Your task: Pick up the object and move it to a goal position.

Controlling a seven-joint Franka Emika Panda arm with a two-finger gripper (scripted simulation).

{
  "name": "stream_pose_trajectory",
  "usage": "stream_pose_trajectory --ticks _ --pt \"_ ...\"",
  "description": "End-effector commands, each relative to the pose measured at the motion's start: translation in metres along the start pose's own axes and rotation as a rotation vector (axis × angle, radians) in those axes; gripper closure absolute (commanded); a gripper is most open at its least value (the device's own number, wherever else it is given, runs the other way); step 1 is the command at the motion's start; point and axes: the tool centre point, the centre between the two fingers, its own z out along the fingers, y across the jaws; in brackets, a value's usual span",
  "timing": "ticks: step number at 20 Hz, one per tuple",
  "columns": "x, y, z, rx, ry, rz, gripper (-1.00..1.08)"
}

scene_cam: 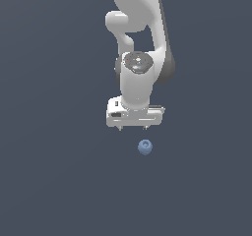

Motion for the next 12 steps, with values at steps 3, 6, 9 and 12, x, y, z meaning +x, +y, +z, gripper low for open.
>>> stream_pose_trajectory --ticks 3,6,9,12 --pt "0.014 -0.023 0.023 0.000 -0.011 -0.024 -0.92" --pt "0.022 -0.036 0.038 0.001 -0.018 -0.037 -0.92" --pt "0.027 -0.047 0.049 0.001 -0.023 -0.047 -0.92" --pt "0.030 -0.054 0.057 0.002 -0.026 -0.053 -0.92"
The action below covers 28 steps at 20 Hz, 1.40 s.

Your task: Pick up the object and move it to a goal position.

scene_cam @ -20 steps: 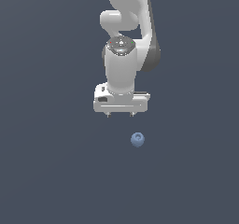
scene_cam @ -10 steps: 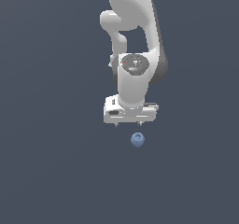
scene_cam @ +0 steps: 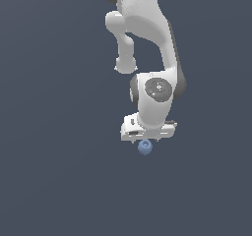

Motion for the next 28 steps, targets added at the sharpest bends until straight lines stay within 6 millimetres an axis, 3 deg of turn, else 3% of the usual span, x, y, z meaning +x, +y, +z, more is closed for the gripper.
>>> stream_pose_trajectory --ticks 1,9,18,24,25,28 --pt "0.003 -0.005 0.006 0.000 -0.002 -0.004 -0.92" --pt "0.004 -0.007 0.012 0.001 -0.003 -0.007 -0.92" --pt "0.003 -0.008 0.054 0.000 -0.003 -0.007 -0.92" --pt "0.004 -0.008 0.059 0.000 -0.003 -0.007 -0.92" --pt "0.004 -0.008 0.059 0.000 -0.003 -0.007 1.08" --pt "0.004 -0.008 0.059 0.000 -0.003 -0.007 1.08"
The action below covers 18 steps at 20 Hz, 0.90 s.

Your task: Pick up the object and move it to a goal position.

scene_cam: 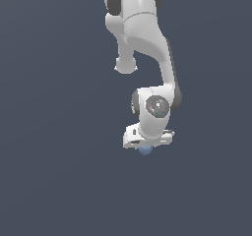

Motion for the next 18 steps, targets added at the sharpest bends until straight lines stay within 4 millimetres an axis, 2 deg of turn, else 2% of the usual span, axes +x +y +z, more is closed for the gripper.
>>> stream_pose_trajectory --ticks 1,11,18 --pt "0.000 0.000 0.000 0.000 0.000 0.000 1.08" --pt "-0.002 -0.002 -0.002 0.011 -0.007 0.002 1.08" --pt "-0.013 -0.012 -0.016 0.083 -0.053 0.014 1.08"
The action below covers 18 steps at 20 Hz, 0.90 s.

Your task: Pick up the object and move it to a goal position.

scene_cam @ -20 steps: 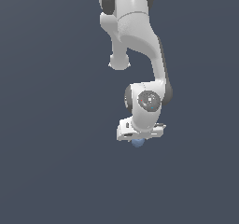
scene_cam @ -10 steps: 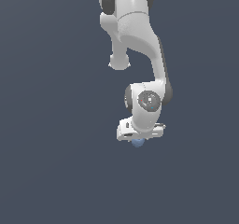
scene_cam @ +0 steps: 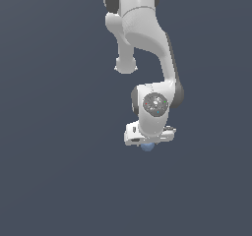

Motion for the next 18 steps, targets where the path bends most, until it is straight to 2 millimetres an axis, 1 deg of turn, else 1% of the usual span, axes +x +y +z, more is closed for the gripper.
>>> stream_pose_trajectory --ticks 1,8,18 --pt "-0.005 -0.005 -0.007 0.034 -0.021 0.006 1.08" --pt "-0.025 -0.023 -0.034 0.169 -0.108 0.029 1.08" --pt "-0.050 -0.044 -0.089 0.393 -0.253 0.068 1.08"
